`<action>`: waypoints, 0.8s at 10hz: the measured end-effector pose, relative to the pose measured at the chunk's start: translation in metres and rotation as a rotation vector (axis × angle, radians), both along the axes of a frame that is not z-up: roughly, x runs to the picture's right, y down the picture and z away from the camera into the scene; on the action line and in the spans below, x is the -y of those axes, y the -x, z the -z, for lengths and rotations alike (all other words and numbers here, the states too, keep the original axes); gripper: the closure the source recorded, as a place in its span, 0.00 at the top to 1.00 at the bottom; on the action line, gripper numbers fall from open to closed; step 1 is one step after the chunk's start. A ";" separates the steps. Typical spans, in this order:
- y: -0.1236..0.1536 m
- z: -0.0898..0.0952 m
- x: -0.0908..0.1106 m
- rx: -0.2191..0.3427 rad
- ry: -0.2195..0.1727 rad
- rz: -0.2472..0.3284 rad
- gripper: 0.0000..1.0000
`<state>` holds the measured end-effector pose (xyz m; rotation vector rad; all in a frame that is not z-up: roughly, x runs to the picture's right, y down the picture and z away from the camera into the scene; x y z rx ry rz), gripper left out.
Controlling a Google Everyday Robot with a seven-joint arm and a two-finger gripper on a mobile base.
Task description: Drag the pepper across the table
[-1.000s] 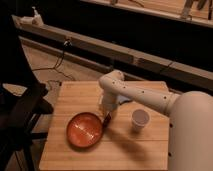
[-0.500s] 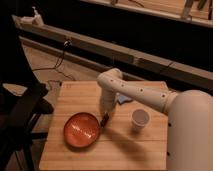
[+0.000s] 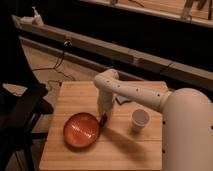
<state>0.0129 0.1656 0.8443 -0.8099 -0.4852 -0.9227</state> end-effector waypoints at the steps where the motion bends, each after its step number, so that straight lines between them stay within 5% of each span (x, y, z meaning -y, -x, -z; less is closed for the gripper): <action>1: 0.000 -0.005 0.001 -0.007 -0.010 0.006 0.01; 8: 0.037 -0.009 0.006 0.037 -0.011 0.043 0.01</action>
